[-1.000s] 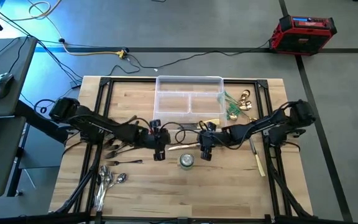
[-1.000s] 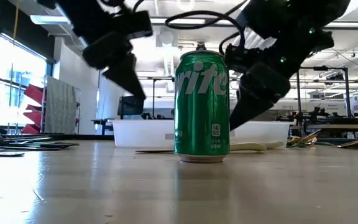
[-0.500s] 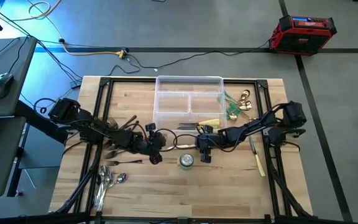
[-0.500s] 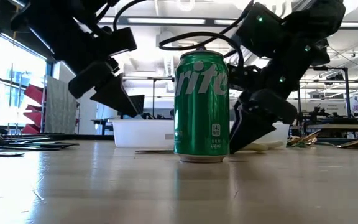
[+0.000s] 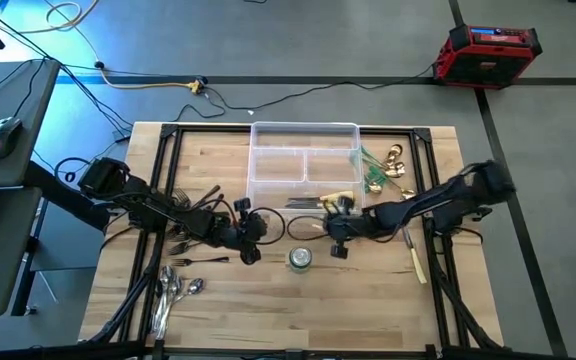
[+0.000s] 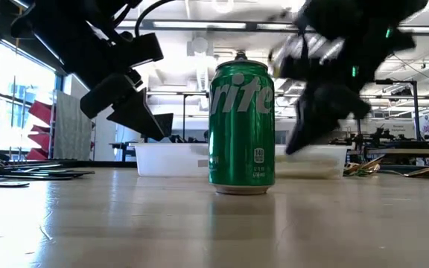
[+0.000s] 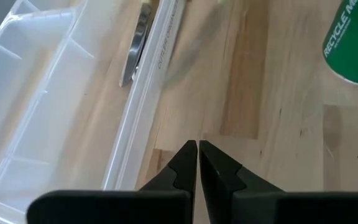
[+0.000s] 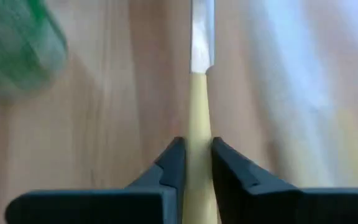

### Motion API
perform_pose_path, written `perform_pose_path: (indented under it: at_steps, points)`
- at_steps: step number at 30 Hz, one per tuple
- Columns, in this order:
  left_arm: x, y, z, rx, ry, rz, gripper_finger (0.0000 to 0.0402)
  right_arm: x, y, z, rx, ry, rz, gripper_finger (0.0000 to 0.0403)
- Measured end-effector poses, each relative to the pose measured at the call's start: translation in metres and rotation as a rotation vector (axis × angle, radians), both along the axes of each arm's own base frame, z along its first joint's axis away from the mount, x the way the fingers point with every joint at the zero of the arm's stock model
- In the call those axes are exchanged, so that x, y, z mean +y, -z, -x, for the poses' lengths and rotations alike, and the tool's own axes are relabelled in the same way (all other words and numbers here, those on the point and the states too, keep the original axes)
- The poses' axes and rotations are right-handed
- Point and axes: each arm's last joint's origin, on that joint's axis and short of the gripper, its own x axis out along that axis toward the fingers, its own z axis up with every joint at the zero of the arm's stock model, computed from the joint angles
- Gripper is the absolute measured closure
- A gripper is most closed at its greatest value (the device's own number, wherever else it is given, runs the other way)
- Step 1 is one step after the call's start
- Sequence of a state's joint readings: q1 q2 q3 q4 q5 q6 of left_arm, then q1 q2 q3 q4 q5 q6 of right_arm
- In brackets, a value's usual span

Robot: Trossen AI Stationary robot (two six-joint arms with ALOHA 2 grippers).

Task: Sort silverware
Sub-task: Put the yellow table knife into the silverware tray

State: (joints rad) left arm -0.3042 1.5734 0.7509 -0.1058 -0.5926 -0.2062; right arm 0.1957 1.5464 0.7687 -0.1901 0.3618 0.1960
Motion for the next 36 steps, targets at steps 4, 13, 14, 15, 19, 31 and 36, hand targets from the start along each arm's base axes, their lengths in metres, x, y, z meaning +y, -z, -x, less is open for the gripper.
perform_pose_path:
  at_steps: [4, 13, 14, 15, 19, 31, 36]
  points:
    - [0.0, 0.0, 0.0, -0.003, 0.001, 0.001, 0.0402, -0.007, -0.03, 0.011, -0.088, 0.025, 0.104, 0.0397]
    - [-0.001, -0.002, -0.003, -0.026, 0.021, 0.0, 0.0401, -0.04, -0.039, 0.008, -0.115, -0.018, -0.093, 0.04]
    - [-0.001, -0.002, -0.003, -0.026, 0.021, 0.0, 0.0401, -0.038, -0.034, 0.007, -0.096, -0.026, -0.138, 0.04]
    - [-0.001, -0.002, -0.003, -0.026, 0.022, 0.001, 0.0401, -0.034, -0.03, 0.005, -0.08, -0.02, -0.171, 0.0401]
    - [-0.002, -0.002, -0.003, -0.022, 0.033, 0.014, 0.0401, -0.01, -0.018, -0.002, -0.098, 0.036, -0.275, 0.0402]
    - [-0.003, -0.002, -0.003, -0.026, 0.044, 0.024, 0.0401, 0.052, 0.016, -0.01, -0.148, 0.158, -0.445, 0.024]
    - [-0.003, -0.002, -0.003, -0.029, 0.044, 0.025, 0.0401, 0.068, 0.024, -0.018, -0.152, 0.2, -0.426, 0.019]
